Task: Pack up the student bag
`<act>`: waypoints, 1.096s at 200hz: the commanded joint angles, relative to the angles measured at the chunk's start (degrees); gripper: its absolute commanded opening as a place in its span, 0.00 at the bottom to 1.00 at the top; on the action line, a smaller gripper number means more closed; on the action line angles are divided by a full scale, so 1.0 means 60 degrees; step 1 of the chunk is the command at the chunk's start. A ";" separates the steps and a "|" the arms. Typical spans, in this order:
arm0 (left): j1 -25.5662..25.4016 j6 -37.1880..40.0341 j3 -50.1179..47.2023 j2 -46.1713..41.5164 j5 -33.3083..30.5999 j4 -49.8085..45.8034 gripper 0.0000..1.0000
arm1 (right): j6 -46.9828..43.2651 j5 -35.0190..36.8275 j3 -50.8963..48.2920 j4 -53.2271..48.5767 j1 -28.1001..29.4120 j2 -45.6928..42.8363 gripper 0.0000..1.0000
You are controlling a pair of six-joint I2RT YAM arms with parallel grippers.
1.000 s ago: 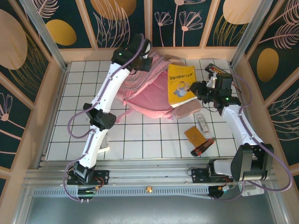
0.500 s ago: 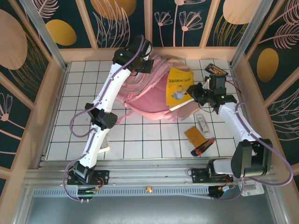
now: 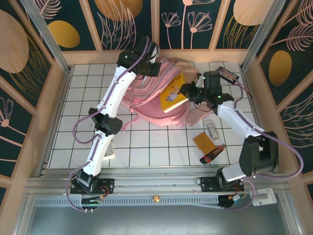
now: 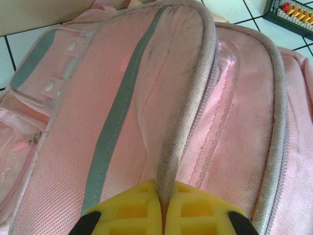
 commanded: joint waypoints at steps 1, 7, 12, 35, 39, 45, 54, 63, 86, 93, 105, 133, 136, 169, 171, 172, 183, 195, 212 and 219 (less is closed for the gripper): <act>0.0016 -0.0326 0.0493 -0.0065 0.0683 0.0888 0.00 | 0.0695 -0.1115 0.0135 0.2386 0.0017 0.0558 0.00; 0.0014 -0.0309 0.0506 -0.0065 0.0744 0.0929 0.00 | 0.0834 -0.1274 0.0085 0.2799 0.0012 0.0820 0.00; 0.0014 -0.0312 0.0507 -0.0080 0.0777 0.0951 0.00 | 0.0946 -0.1435 0.0109 0.3053 -0.0004 0.1070 0.00; 0.0021 -0.0251 0.0496 -0.0123 0.0920 0.1014 0.00 | 0.1234 -0.2259 0.0477 0.4154 -0.0045 0.2346 0.00; 0.0014 -0.0242 0.0499 -0.0123 0.0953 0.1012 0.00 | 0.1290 -0.2393 0.0565 0.4336 -0.0035 0.2591 0.00; 0.0030 -0.0232 0.0505 -0.0138 0.0986 0.1001 0.00 | 0.1379 -0.2608 0.0698 0.4602 -0.0034 0.2936 0.00; 0.0020 -0.0217 0.0506 -0.0152 0.1037 0.0999 0.00 | 0.1482 -0.2831 0.0912 0.4864 -0.0019 0.3397 0.00; 0.0021 -0.0227 0.0499 -0.0165 0.1094 0.1010 0.00 | 0.1514 -0.2935 0.1136 0.4993 -0.0007 0.3797 0.00; 0.0017 -0.0264 0.0496 -0.0131 0.1281 0.1044 0.00 | 0.1453 -0.3309 0.1864 0.5160 0.0072 0.4739 0.00; 0.0011 -0.0257 0.0499 -0.0112 0.1331 0.1046 0.00 | 0.1375 -0.3430 0.2158 0.5020 0.0109 0.5053 0.00; 0.0025 -0.0287 0.0506 -0.0080 0.1359 0.1042 0.00 | 0.1172 -0.3632 0.2709 0.4715 0.0160 0.5548 0.00; 0.0021 -0.0366 0.0498 -0.0043 0.1010 0.0907 0.00 | 0.0207 -0.3534 0.4084 0.2943 0.0241 0.6466 0.00; 0.0023 -0.0387 0.0504 -0.0036 0.0915 0.0863 0.00 | 0.0079 -0.3522 0.4248 0.2692 0.0258 0.6548 0.00; 0.0022 -0.0539 0.0500 0.0019 0.0283 0.0531 0.00 | -0.1260 -0.2482 0.5261 0.0285 0.0226 0.6568 0.39; 0.0025 -0.0549 0.0501 0.0022 0.0269 0.0530 0.00 | -0.1283 -0.2399 0.5206 0.0244 0.0206 0.6494 0.41; 0.0023 -0.0555 0.0504 0.0023 0.0266 0.0530 0.00 | -0.1294 -0.2380 0.5177 0.0223 0.0198 0.6455 0.42; 0.0022 -0.0618 0.0502 0.0063 0.0195 0.0555 0.00 | -0.1321 -0.2140 0.4703 0.0175 0.0060 0.6012 0.48; 0.0023 -0.0691 0.0505 0.0124 0.0087 0.0547 0.00 | -0.1353 -0.1993 0.4100 0.0138 -0.0098 0.5444 0.55; 0.0022 -0.0750 0.0506 0.0226 0.0060 0.0530 0.00 | -0.1548 -0.1880 0.3384 -0.0134 -0.0256 0.4642 0.64; 0.0022 -0.0770 0.0507 0.0256 -0.0007 0.0502 0.00 | -0.1671 -0.1765 0.3147 -0.0394 -0.0304 0.4304 0.65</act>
